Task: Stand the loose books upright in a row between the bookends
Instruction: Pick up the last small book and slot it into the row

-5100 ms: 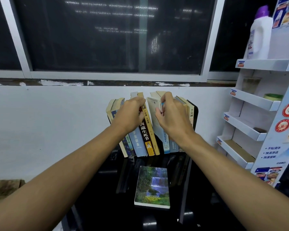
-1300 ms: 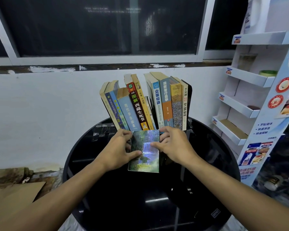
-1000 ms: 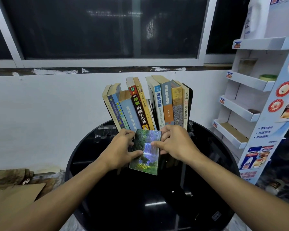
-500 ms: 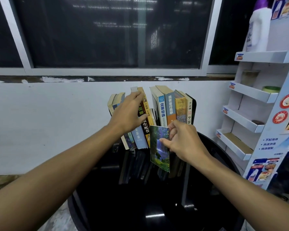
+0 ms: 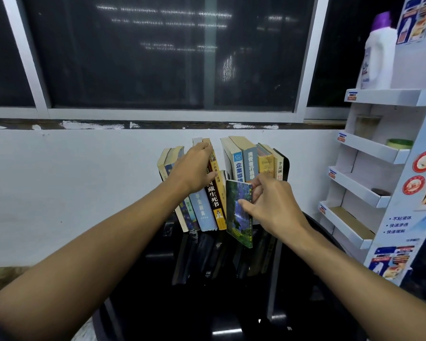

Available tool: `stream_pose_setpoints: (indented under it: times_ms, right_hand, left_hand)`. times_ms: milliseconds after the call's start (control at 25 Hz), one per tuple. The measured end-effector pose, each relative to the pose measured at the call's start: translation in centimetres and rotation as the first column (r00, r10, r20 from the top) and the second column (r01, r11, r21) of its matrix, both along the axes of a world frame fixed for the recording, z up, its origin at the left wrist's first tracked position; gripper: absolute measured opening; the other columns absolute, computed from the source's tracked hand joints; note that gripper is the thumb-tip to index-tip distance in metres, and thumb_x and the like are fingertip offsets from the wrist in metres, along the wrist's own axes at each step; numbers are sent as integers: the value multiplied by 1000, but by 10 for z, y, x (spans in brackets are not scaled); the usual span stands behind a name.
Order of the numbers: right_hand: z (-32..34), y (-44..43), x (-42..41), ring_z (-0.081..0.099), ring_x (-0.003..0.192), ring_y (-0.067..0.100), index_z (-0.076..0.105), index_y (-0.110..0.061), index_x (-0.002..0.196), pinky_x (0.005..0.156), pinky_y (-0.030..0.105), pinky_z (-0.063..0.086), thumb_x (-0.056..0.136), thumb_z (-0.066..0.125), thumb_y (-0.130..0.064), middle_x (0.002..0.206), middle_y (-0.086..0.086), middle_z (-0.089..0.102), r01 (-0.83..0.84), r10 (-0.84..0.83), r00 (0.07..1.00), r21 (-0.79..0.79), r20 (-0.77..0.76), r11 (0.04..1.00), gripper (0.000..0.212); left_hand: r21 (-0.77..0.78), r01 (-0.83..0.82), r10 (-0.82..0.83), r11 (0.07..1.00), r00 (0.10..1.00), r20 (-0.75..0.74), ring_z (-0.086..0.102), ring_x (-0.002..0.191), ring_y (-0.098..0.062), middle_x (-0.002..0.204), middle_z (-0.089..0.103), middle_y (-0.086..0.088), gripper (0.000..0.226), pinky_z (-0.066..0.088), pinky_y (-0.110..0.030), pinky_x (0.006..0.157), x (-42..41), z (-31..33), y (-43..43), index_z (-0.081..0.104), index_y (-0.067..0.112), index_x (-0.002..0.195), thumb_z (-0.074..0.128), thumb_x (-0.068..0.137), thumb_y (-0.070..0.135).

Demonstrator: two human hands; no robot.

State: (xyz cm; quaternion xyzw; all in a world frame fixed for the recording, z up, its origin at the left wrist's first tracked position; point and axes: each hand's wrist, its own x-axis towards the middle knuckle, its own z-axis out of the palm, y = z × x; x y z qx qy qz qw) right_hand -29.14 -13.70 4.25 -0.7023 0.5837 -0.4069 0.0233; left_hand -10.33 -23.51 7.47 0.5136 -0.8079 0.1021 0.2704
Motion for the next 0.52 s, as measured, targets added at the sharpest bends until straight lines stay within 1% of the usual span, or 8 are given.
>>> stream_pose_setpoints:
  times_ms: [120, 240, 360, 440, 520]
  right_hand:
    - [7, -7, 5, 60, 68, 8, 60, -10, 106, 74, 31, 56, 84, 81, -21, 71, -2, 62, -1, 0, 1000, -26, -21, 1000, 32]
    - [11, -15, 9, 61, 69, 12, 61, -8, 107, 73, 34, 56, 85, 80, -19, 73, -1, 63, 3, -6, 998, -59, -57, 998, 31]
    - [16, -25, 13, 61, 70, 13, 60, -7, 106, 71, 35, 56, 85, 79, -18, 77, 0, 63, 12, -22, 994, -97, -107, 995, 30]
    - [20, -30, 15, 62, 71, 17, 60, -7, 104, 70, 39, 56, 86, 78, -18, 78, 2, 64, 18, -34, 990, -117, -136, 993, 29]
    - [23, -35, 19, 62, 72, 21, 59, -6, 103, 68, 42, 56, 86, 77, -18, 79, 5, 63, 16, -39, 987, -144, -158, 989, 27]
  left_hand:
    - [-5, 29, -30, 1000, 999, -30, 50, 128, -25, 139, 52, -5, 56, 48, -40, 98, 2, -1, 2, 50, 10, 137, 73, 89, 27]
    - [-9, 48, -48, 999, 997, -56, 47, 130, -24, 141, 51, -5, 59, 44, -38, 100, 3, -2, 4, 47, 10, 142, 72, 90, 22]
    - [-19, 53, -54, 998, 996, -68, 49, 128, -25, 138, 54, -5, 57, 45, -40, 101, 3, -3, 3, 49, 11, 140, 72, 89, 20]
    - [-20, 55, -57, 998, 996, -75, 50, 126, -24, 135, 55, -3, 55, 45, -41, 101, 5, -5, 1, 50, 13, 138, 72, 89, 20]
    - [-23, 58, -59, 998, 995, -85, 52, 121, -23, 129, 57, -2, 50, 47, -37, 94, 7, -7, -2, 53, 13, 134, 72, 88, 18]
